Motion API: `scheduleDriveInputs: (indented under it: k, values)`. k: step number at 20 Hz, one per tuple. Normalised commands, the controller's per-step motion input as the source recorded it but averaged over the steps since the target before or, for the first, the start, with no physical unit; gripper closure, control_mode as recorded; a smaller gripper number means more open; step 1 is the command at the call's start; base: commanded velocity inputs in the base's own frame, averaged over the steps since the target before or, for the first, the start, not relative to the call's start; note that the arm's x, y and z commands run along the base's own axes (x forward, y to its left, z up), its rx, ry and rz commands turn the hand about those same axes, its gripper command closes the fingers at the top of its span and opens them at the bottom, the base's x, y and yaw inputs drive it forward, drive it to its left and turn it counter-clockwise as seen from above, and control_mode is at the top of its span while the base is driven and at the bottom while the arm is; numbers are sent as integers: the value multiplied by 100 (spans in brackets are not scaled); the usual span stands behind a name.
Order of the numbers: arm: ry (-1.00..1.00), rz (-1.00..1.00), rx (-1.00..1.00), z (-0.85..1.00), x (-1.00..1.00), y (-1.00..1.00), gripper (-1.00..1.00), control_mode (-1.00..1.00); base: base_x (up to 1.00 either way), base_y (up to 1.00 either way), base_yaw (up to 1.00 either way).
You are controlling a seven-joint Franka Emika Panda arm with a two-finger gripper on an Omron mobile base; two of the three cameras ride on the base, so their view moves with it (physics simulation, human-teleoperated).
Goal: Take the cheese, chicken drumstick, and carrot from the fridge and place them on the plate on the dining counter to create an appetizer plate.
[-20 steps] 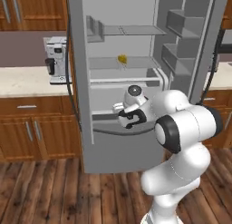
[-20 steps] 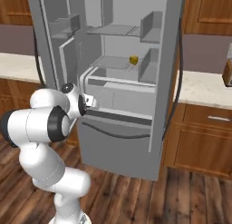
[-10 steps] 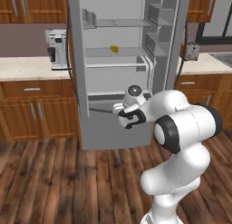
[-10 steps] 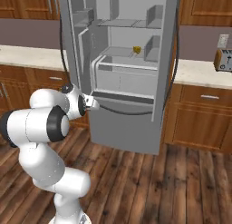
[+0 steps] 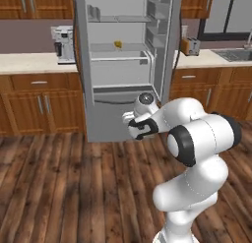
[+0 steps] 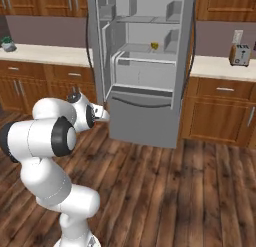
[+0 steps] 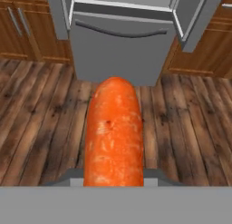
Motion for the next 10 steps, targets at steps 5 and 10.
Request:
scheduleDriveInputs:
  k: [5, 10]
  values:
    - [0, 0, 0, 0, 0, 0, 100, 100, -100, -12, -1]
    - [0, 0, 0, 0, 0, 0, 100, 100, -100, -7, 0]
